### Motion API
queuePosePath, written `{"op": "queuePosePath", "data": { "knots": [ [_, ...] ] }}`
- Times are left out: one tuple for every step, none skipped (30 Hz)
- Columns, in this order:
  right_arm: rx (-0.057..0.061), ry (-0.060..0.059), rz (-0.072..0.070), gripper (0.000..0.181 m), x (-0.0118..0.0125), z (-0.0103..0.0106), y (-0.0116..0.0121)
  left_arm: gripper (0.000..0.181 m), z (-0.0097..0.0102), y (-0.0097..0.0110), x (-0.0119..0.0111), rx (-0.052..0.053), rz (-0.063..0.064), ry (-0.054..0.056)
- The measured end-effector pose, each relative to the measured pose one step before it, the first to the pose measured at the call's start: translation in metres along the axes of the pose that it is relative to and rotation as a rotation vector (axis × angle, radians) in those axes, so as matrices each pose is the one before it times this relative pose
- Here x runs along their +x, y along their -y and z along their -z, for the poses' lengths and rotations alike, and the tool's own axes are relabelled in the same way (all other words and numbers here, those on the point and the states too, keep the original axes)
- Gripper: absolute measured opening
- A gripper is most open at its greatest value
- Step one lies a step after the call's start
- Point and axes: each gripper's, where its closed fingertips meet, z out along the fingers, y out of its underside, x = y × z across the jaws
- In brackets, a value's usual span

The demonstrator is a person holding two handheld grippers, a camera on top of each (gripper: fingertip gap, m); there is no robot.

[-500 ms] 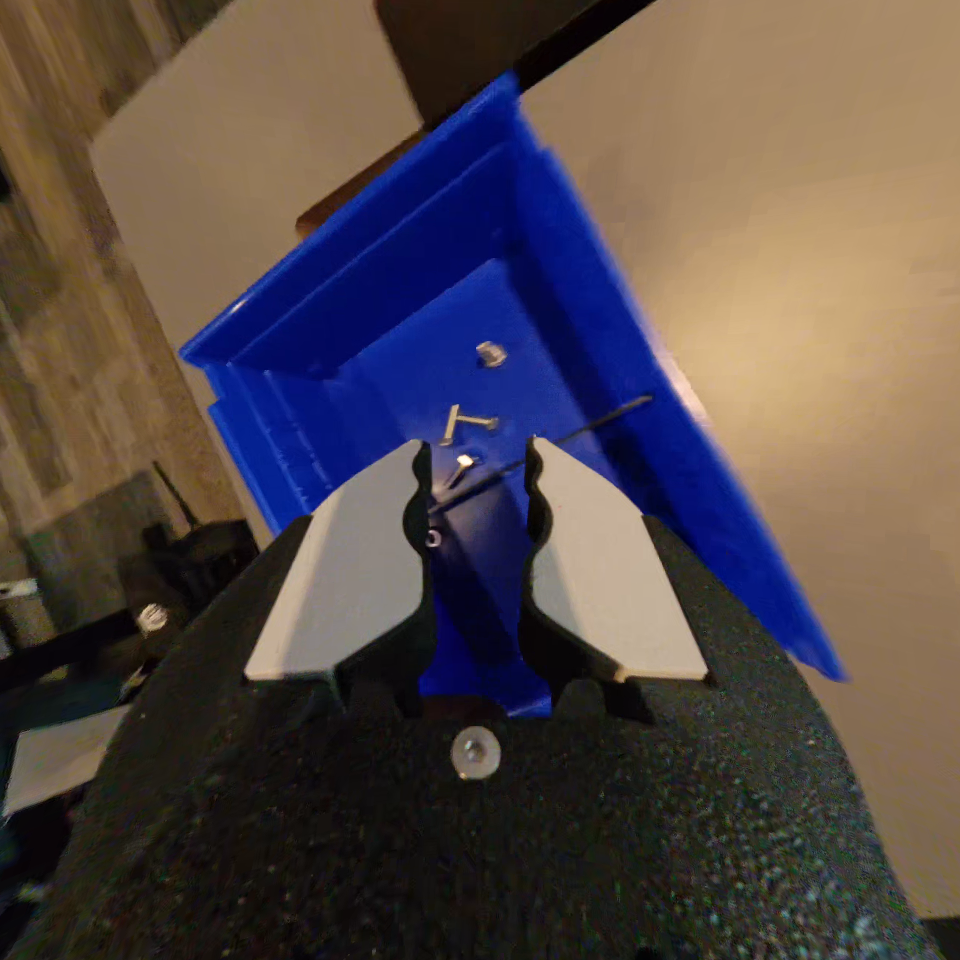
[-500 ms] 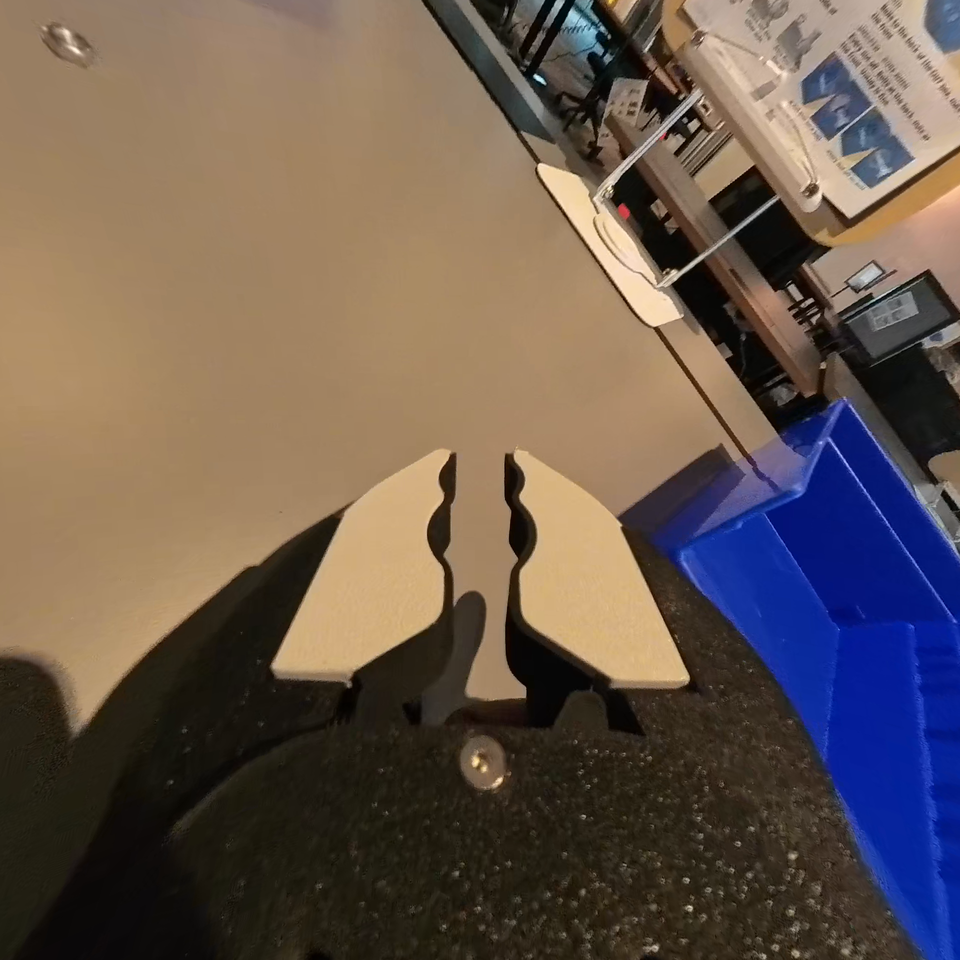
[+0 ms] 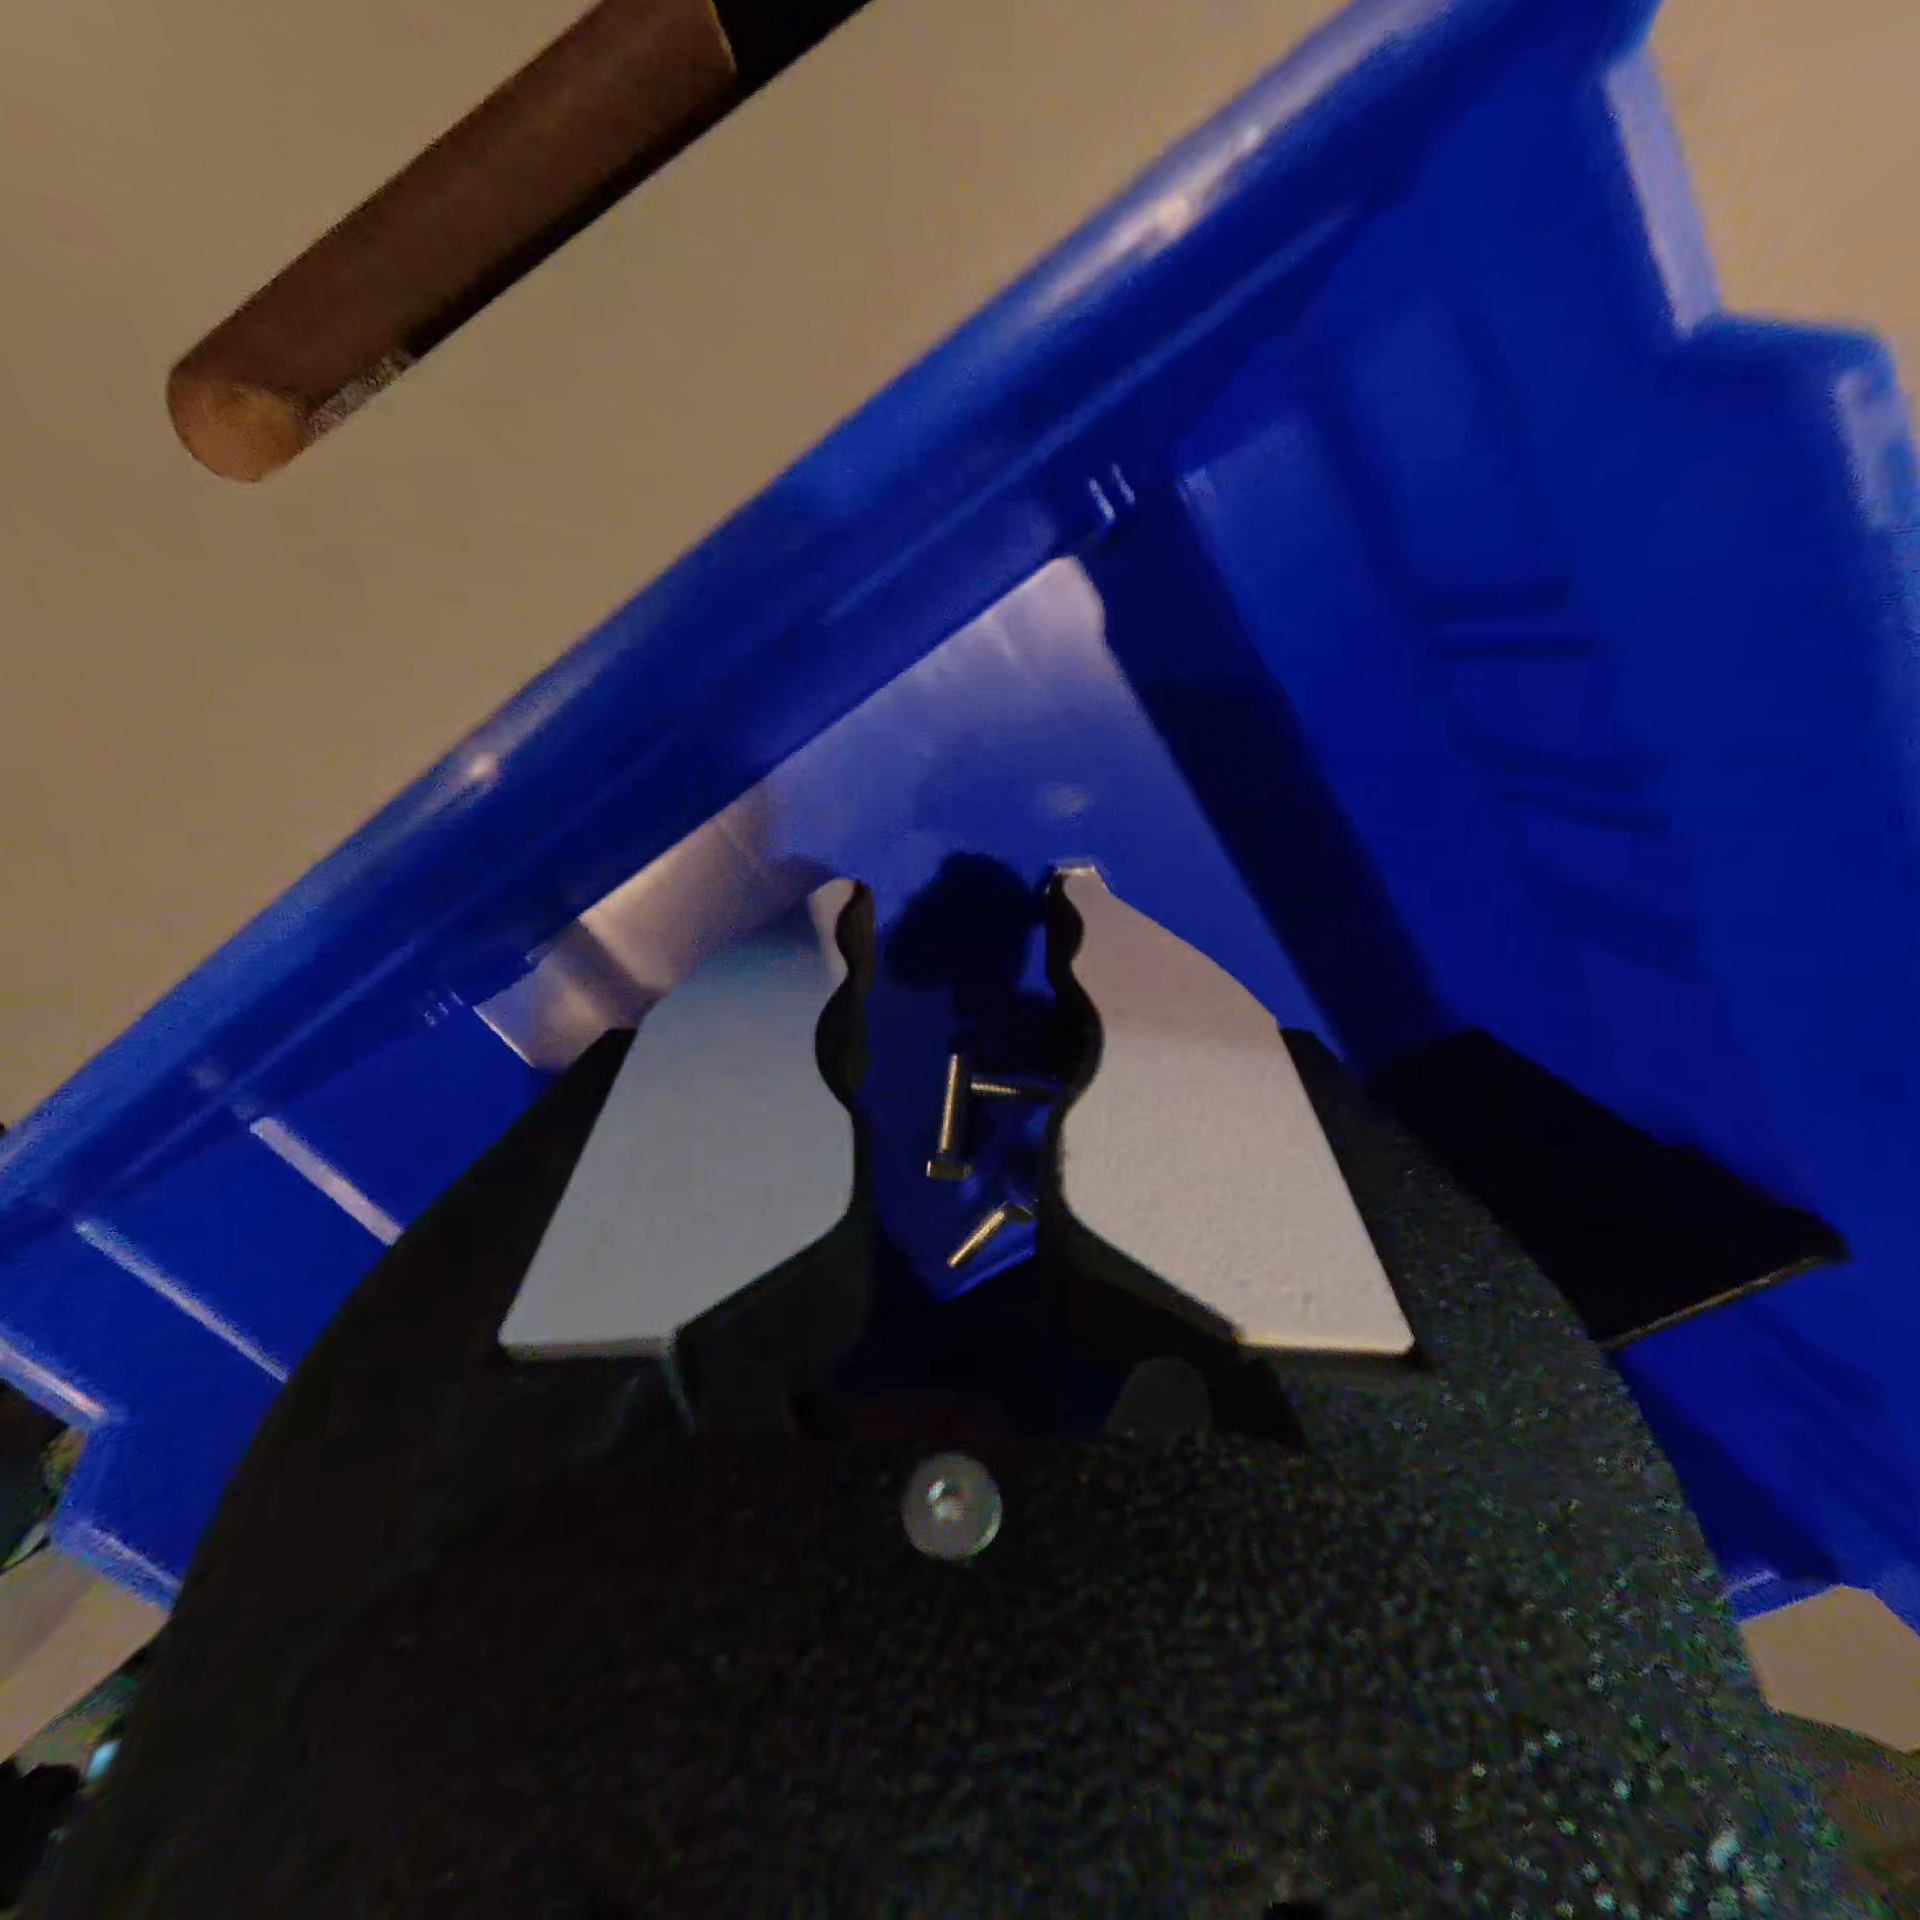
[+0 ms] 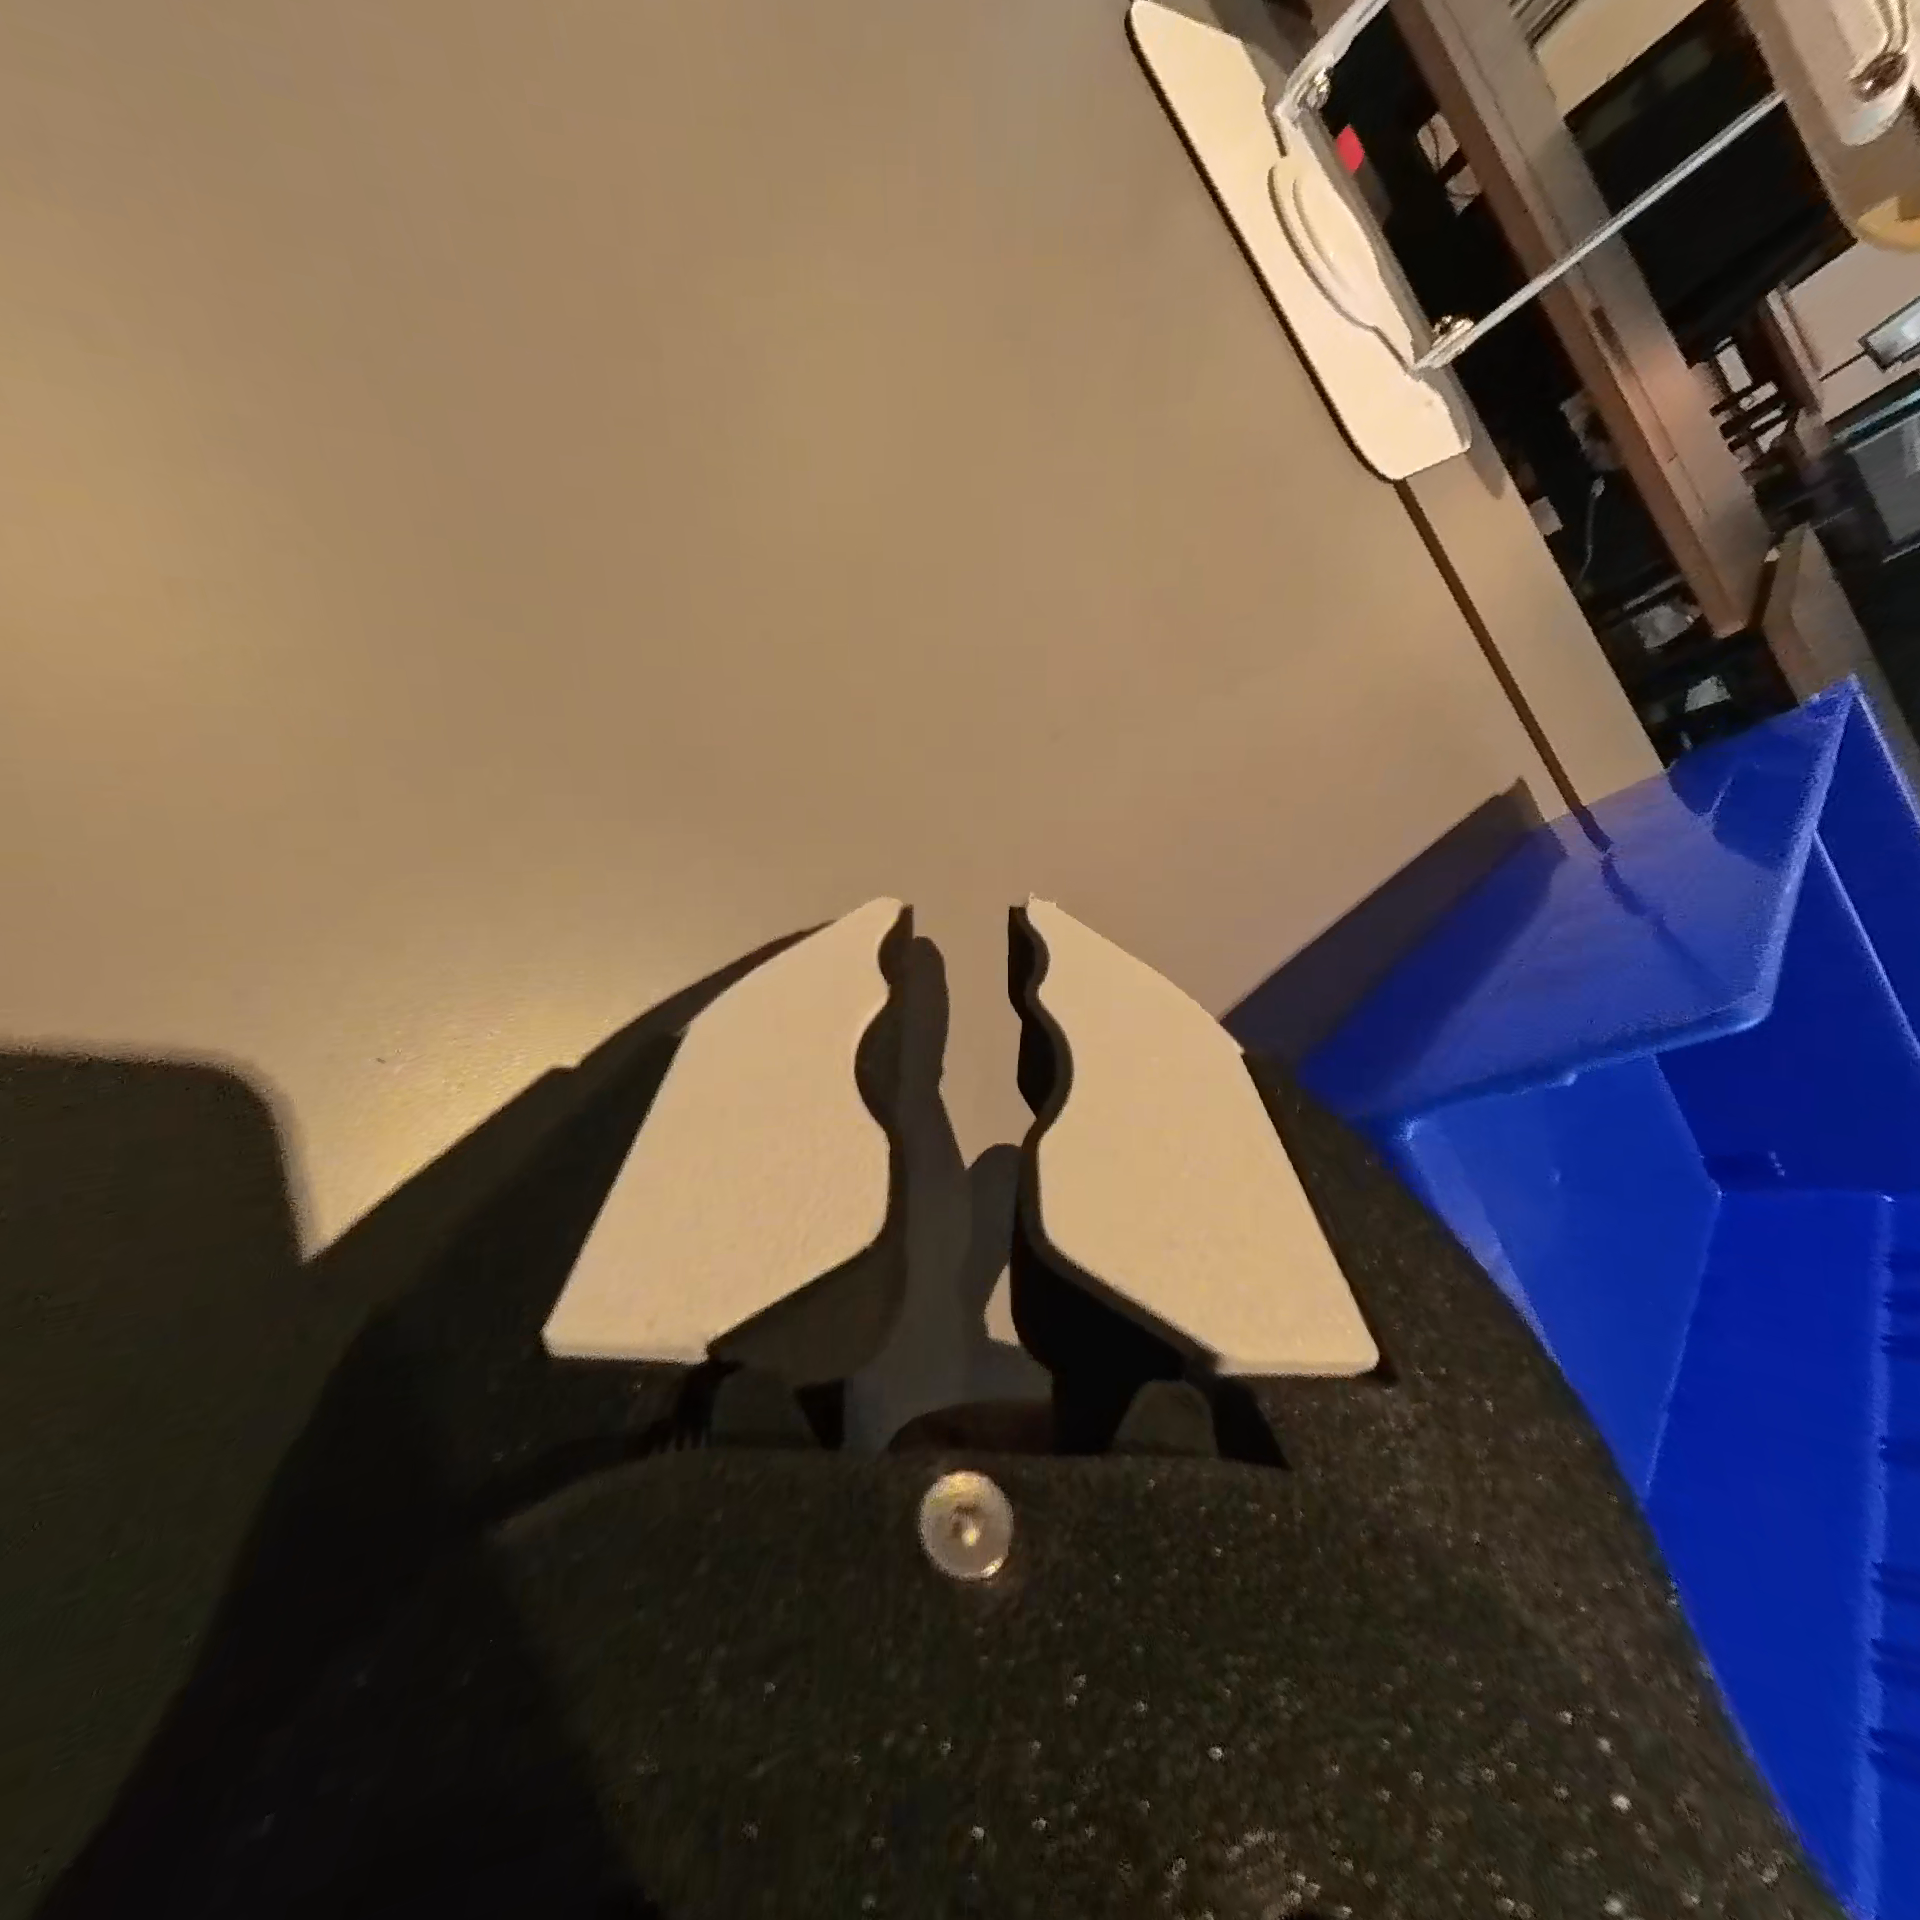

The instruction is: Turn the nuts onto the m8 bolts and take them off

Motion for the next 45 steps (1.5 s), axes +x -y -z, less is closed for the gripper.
{"op": "queuePosePath", "data": {
  "knots": [
    [-0.0044, -0.0035, -0.0045, 0.017, 0.00070, -0.00028, -0.00056, 0.032, 0.00193, 0.00306, -0.00081, 0.0137, 0.0043, -0.0040],
    [-0.0042, -0.0043, -0.0057, 0.017, 0.00089, -0.00019, -0.00061, 0.032, 0.00386, 0.00312, -0.00100, 0.0137, 0.0013, -0.0006],
    [-0.0035, -0.0036, -0.0055, 0.017, 0.00077, -0.00019, -0.00067, 0.032, 0.00466, 0.00357, -0.00060, 0.0168, -0.0032, 0.0014],
    [-0.0032, -0.0022, -0.0049, 0.017, 0.00068, -0.00027, -0.00047, 0.030, 0.00436, 0.00367, 0.00200, 0.0158, -0.0027, -0.0062],
    [-0.0036, -0.0012, -0.0040, 0.016, 0.00054, -0.00037, -0.00035, 0.029, 0.00278, 0.00228, 0.00518, 0.0060, -0.0076, -0.0153],
    [-0.0037, -0.0004, -0.0030, 0.015, 0.00038, -0.00068, -0.00030, 0.029, 0.00088, -0.00013, 0.00673, -0.0095, -0.0186, -0.0151],
    [-0.0033, 0.0014, -0.0023, 0.014, 0.00019, -0.00058, -0.00019, 0.028, -0.00088, -0.00211, 0.00636, -0.0219, -0.0243, -0.0086],
    [-0.0025, 0.0019, -0.0011, 0.014, 0.00003, -0.00060, 0.00003, 0.028, -0.00200, -0.00271, 0.00494, -0.0275, -0.0189, -0.0011],
    [-0.0014, 0.0022, 0.0003, 0.013, -0.00002, -0.00065, 0.00008, 0.028, -0.00286, -0.00244, 0.00292, -0.0254, -0.0119, 0.0061],
    [-0.0003, 0.0033, 0.0014, 0.013, -0.00025, -0.00045, 0.00030, 0.027, -0.00369, -0.00258, 0.00133, -0.0262, -0.0073, 0.0084],
    [0.0005, 0.0026, 0.0019, 0.012, -0.00033, -0.00021, 0.00016, 0.027, -0.00448, -0.00277, 0.00068, -0.0265, -0.0050, 0.0067],
    [0.0008, 0.0011, 0.0016, 0.012, -0.00020, -0.00005, 0.00008, 0.027, -0.00527, -0.00254, -0.00009, -0.0245, 0.0017, 0.0046],
    [0.0012, -0.0006, 0.0013, 0.012, -0.00004, 0.00010, 0.00002, 0.022, -0.00584, -0.00260, -0.00040, -0.0243, 0.0049, 0.0020],
    [0.0015, -0.0018, 0.0021, 0.012, -0.00006, 0.00030, 0.00006, 0.013, -0.00563, -0.00261, -0.00039, -0.0223, 0.0060, -0.0002],
    [0.0018, -0.0026, 0.0035, 0.012, -0.00013, 0.00031, 0.00000, 0.008, -0.00431, -0.00137, -0.00075, -0.0129, 0.0092, 0.0042],
    [0.0023, -0.0028, 0.0045, 0.012, -0.00010, 0.00049, 0.00009, 0.008, -0.00102, 0.00037, 0.00013, 0.0030, 0.0100, 0.0002],
    [0.0030, -0.0018, 0.0047, 0.012, -0.00027, 0.00039, 0.00012, 0.008, 0.00126, -0.00041, 0.00013, 0.0025, 0.0107, 0.0022],
    [0.0037, -0.0004, 0.0044, 0.012, -0.00036, 0.00042, 0.00021, 0.009, 0.00277, -0.00065, -0.00044, 0.0029, 0.0086, 0.0089],
    [0.0044, 0.0009, 0.0037, 0.012, -0.00040, 0.00037, 0.00031, 0.009, 0.00481, -0.00010, -0.00010, 0.0103, 0.0058, 0.0130],
    [0.0044, 0.0019, 0.0029, 0.013, -0.00041, 0.00036, 0.00033, 0.008, 0.00710, 0.00072, 0.00073, 0.0190, 0.0044, 0.0124],
    [0.0045, 0.0017, 0.0030, 0.013, -0.00039, 0.00035, 0.00035, 0.008, 0.00959, 0.00242, 0.00134, 0.0313, 0.0053, 0.0147],
    [0.0053, 0.0011, 0.0041, 0.014, -0.00057, 0.00044, 0.00048, 0.008, 0.01181, 0.00355, 0.00218, 0.0381, 0.0075, 0.0147],
    [0.0060, 0.0008, 0.0055, 0.014, -0.00055, 0.00055, 0.00055, 0.008, 0.01326, 0.00452, 0.00372, 0.0430, 0.0043, 0.0125],
    [0.0061, 0.0006, 0.0066, 0.015, -0.00075, 0.00050, 0.00070, 0.008, 0.01434, 0.00609, 0.00516, 0.0488, 0.0029, 0.0139],
    [0.0055, 0.0004, 0.0071, 0.015, -0.00068, 0.00054, 0.00064, 0.008, 0.01547, 0.00820, 0.00679, 0.0572, -0.0027, 0.0166],
    [0.0050, -0.0002, 0.0076, 0.015, -0.00076, 0.00036, 0.00076, 0.008, 0.01591, 0.01050, 0.01049, 0.0670, -0.0084, 0.0103],
    [0.0043, -0.0013, 0.0070, 0.015, -0.00043, 0.00011, 0.00089, 0.008, 0.01590, 0.01327, 0.01519, 0.0777, -0.0084, -0.0029],
    [0.0053, -0.0024, 0.0047, 0.015, -0.00012, -0.00027, 0.00144, 0.008, 0.01501, 0.01555, 0.02080, 0.0862, -0.0151, -0.0176],
    [0.0083, 0.0006, 0.0023, 0.015, -0.00001, -0.00048, 0.00279, 0.008, 0.01299, 0.01803, 0.02566, 0.0969, -0.0268, -0.0275],
    [0.0109, 0.0057, 0.0043, 0.015, -0.00037, -0.00044, 0.00466, 0.007, 0.00945, 0.01859, 0.03019, 0.0951, -0.0182, -0.0412],
    [0.0139, 0.0049, 0.0118, 0.016, 0.00037, -0.00010, 0.00683, 0.007, 0.00448, 0.01795, 0.03326, 0.0918, -0.0202, -0.0468],
    [0.0187, -0.0006, 0.0190, 0.016, 0.00175, 0.00012, 0.00891, 0.007, -0.00105, 0.01615, 0.03548, 0.0904, -0.0374, -0.0477],
    [0.0216, -0.0022, 0.0191, 0.016, 0.00286, 0.00007, 0.01026, 0.007, -0.00659, 0.01278, 0.03701, 0.0828, -0.0433, -0.0529],
    [0.0204, 0.0010, 0.0125, 0.016, 0.00355, -0.00057, 0.01087, 0.007, -0.01191, 0.00833, 0.03598, 0.0681, -0.0379, -0.0496],
    [0.0174, 0.0044, 0.0031, 0.016, 0.00422, -0.00143, 0.01072, 0.007, -0.01580, 0.00264, 0.03336, 0.0505, -0.0378, -0.0402],
    [0.0175, 0.0069, -0.0090, 0.016, 0.00475, -0.00258, 0.01089, 0.007, -0.01862, -0.00225, 0.02848, 0.0355, -0.0351, -0.0213],
    [0.0193, 0.0145, -0.0235, 0.015, 0.00429, -0.00385, 0.01101, 0.007, -0.01964, -0.00633, 0.02293, 0.0204, -0.0325, 0.0005],
    [0.0193, 0.0280, -0.0406, 0.016, 0.00267, -0.00533, 0.01045, 0.007, -0.01853, -0.00960, 0.01888, 0.0040, -0.0201, 0.0118],
    [0.0186, 0.0346, -0.0554, 0.016, 0.00153, -0.00655, 0.00920, 0.007, -0.01628, -0.01090, 0.01657, -0.0090, 0.0007, 0.0088],
    [0.0169, 0.0232, -0.0583, 0.015, 0.00250, -0.00763, 0.00695, 0.007, -0.01308, -0.00937, 0.01406, -0.0029, 0.0112, 0.0128],
    [0.0112, 0.0020, -0.0478, 0.016, 0.00449, -0.00846, 0.00343, 0.007, -0.00912, -0.00776, 0.01315, 0.0009, 0.0024, 0.0103],
    [0.0058, -0.0105, -0.0401, 0.016, 0.00477, -0.00865, -0.00042, 0.007, -0.00529, -0.00600, 0.01188, 0.0015, -0.0075, 0.0135],
    [0.0067, -0.0093, -0.0463, 0.016, 0.00292, -0.00796, -0.00306, 0.007, -0.00167, -0.00369, 0.00934, 0.0061, -0.0238, 0.0255],
    [0.0198, -0.0040, -0.0579, 0.016, 0.00066, -0.00624, -0.00354, 0.007, 0.00150, -0.00111, 0.00688, 0.0156, -0.0381, 0.0365],
    [0.0367, 0.0005, -0.0635, 0.016, -0.00149, -0.00383, -0.00292, 0.007, 0.00326, 0.00028, 0.00730, 0.0160, -0.0433, 0.0231]
  ]
}}
